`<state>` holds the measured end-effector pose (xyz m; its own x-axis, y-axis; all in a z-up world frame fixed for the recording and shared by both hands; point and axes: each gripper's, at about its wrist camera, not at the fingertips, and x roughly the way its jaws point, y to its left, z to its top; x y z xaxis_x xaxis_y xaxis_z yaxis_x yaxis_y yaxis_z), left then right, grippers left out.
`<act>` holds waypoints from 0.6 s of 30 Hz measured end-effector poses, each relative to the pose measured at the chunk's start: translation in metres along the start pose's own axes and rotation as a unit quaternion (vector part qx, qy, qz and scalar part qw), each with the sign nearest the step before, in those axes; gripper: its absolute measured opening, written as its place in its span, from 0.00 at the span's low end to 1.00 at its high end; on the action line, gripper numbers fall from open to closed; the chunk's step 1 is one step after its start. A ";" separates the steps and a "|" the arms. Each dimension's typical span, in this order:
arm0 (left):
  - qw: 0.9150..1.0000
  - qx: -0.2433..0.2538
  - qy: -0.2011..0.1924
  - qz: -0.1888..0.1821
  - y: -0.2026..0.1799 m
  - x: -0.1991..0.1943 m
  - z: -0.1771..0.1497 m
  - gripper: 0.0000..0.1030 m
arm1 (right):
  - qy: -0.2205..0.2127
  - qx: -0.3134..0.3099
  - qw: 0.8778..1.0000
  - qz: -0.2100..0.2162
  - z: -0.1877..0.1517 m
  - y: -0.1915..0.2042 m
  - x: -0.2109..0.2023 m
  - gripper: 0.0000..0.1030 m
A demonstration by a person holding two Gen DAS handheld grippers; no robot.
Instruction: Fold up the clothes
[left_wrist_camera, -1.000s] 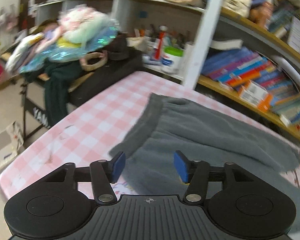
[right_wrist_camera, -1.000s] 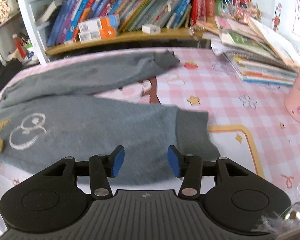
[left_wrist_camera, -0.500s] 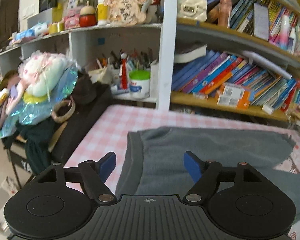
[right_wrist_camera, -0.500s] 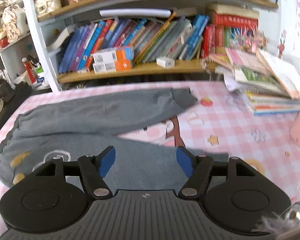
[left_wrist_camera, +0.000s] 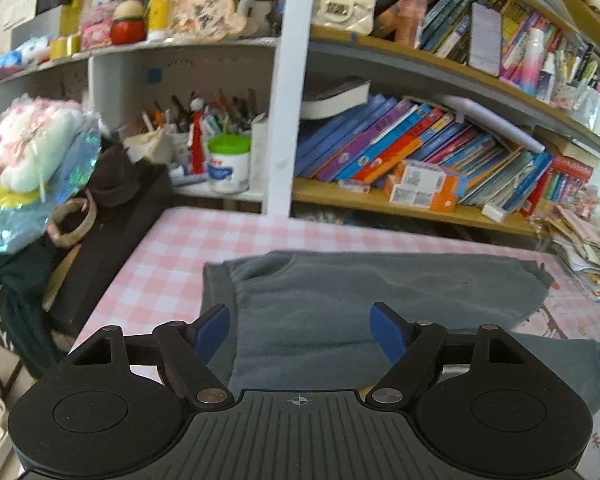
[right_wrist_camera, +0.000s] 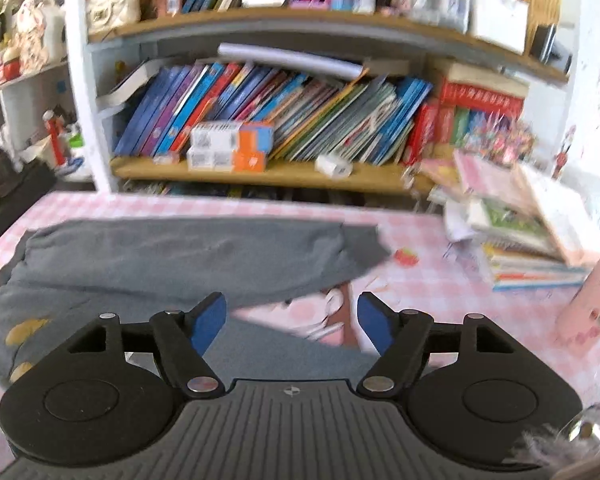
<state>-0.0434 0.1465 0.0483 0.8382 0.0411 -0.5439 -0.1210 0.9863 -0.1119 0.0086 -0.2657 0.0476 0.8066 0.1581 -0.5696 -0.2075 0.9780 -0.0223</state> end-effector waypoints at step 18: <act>1.000 -0.005 0.021 -0.005 0.008 0.029 0.013 0.80 | 0.030 -0.022 0.999 0.024 0.018 -0.008 0.038 0.73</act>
<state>-0.0128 0.1575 0.0429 0.8166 0.0235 -0.5768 -0.1172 0.9851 -0.1259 0.0512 -0.2649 0.0410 0.7606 0.1955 -0.6191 -0.2713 0.9621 -0.0294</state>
